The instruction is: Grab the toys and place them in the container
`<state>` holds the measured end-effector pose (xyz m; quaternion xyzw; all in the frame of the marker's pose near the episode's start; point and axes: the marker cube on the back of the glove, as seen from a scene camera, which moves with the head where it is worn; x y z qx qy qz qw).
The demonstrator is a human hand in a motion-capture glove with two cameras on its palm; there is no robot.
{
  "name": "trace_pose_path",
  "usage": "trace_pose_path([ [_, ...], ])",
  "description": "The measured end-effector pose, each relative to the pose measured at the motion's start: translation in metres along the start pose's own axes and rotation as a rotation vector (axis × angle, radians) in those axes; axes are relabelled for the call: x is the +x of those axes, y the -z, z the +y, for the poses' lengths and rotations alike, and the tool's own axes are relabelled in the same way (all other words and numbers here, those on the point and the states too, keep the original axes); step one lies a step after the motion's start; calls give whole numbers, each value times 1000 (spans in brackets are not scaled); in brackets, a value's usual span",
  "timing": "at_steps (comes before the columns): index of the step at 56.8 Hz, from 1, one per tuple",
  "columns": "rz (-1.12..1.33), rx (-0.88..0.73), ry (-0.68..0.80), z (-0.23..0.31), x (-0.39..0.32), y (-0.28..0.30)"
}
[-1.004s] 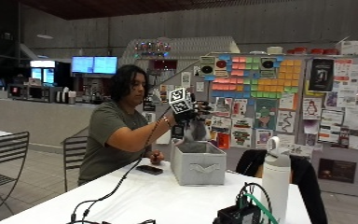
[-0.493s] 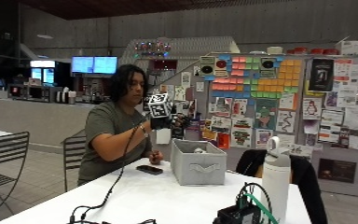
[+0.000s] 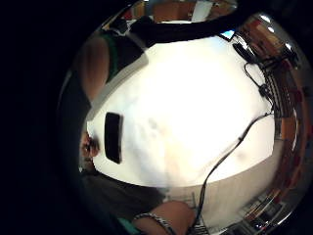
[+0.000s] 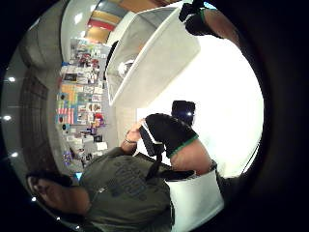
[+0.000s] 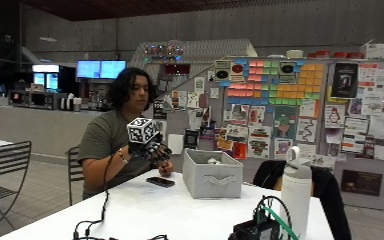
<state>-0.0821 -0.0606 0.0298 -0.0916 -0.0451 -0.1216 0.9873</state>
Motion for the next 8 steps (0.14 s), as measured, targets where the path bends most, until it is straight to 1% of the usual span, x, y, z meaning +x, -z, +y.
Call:
trace_pose_path([
  [8, -15, 17, 15, 4, 8, 1],
])
